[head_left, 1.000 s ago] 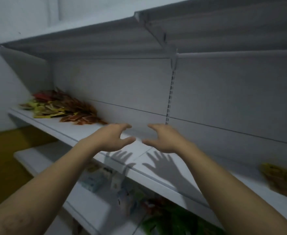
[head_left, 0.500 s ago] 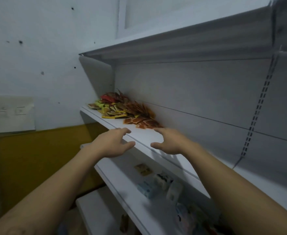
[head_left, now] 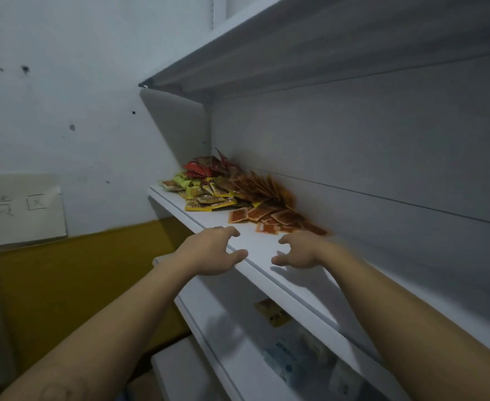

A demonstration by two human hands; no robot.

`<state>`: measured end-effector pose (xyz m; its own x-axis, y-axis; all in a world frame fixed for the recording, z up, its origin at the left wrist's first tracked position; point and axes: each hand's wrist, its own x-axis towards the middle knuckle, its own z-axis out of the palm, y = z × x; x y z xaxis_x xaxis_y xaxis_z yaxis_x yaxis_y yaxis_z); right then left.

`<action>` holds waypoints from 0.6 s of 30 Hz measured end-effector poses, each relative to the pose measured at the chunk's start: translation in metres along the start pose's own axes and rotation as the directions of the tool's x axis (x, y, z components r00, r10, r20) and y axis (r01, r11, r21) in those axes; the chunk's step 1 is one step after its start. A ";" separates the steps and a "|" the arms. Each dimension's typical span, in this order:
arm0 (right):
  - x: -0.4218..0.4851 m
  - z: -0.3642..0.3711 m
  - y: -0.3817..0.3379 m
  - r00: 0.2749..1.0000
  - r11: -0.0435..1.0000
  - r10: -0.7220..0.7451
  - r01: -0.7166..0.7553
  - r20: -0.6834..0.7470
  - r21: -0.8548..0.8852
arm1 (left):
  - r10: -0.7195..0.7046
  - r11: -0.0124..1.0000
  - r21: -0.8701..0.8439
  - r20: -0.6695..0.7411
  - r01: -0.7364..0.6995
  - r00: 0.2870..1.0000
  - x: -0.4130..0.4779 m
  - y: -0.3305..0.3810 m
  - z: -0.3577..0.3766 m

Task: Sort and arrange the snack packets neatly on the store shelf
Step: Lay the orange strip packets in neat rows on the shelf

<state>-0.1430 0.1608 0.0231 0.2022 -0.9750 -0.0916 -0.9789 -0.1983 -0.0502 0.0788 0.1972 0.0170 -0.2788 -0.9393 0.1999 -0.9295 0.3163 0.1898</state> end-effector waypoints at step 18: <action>0.182 0.017 0.044 0.935 0.947 0.304 -0.274 -0.186 0.168 | -0.226 0.971 -0.084 -0.022 0.224 0.974 0.211 -0.067 0.063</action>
<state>-0.1486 -0.0236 -0.0129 -0.1139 -0.9900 0.0838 -0.9771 0.0964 -0.1895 0.0671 -0.0306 -0.0140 -0.0560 -0.9834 0.1728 -0.9447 0.1082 0.3095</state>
